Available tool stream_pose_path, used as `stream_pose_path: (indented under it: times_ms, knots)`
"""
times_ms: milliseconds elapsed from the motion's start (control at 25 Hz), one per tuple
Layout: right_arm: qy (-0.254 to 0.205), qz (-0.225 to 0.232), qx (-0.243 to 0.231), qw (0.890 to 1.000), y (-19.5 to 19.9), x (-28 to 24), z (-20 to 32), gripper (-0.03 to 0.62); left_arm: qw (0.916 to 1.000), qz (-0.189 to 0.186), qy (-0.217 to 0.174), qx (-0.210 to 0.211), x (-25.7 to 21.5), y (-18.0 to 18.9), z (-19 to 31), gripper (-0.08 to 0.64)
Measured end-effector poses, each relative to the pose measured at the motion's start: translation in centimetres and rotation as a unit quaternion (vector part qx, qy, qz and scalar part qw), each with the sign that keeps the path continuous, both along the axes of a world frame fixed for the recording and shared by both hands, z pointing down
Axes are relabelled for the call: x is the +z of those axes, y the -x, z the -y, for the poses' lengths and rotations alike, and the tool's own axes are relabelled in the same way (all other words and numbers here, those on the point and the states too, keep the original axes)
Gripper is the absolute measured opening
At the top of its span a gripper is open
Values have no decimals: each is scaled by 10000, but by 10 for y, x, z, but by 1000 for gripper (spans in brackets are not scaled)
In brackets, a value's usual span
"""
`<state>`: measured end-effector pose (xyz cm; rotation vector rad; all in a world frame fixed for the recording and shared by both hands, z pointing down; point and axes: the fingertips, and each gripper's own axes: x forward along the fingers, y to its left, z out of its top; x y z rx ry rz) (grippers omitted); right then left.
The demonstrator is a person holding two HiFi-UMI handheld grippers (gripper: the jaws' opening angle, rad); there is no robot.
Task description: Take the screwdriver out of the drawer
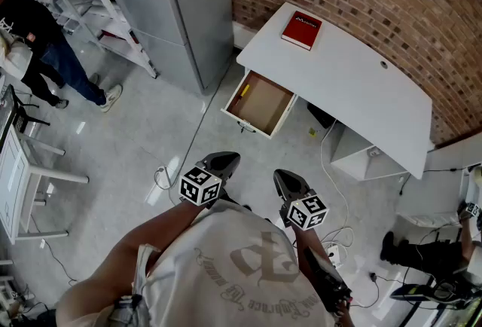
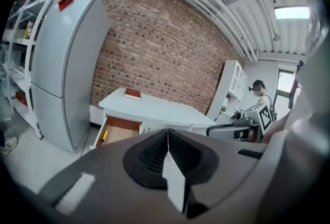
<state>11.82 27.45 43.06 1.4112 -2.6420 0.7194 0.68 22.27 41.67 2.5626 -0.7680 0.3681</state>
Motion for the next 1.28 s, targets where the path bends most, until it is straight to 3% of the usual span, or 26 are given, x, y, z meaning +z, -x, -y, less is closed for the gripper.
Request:
stream_pose_path:
  times_ms: [800,1040,1280]
  knots:
    - [162,70,38,9998,13,10,-9,6,9998,126,-17,-176,2,23,-10,9]
    - [164,-234,-284,9992,16,14,-8,6,9996,186,3,-226,3,27,-12,9]
    - [199,-255,-373,9988,14,14,-7,6,9993,159,21,-352,1,32,-13,9]
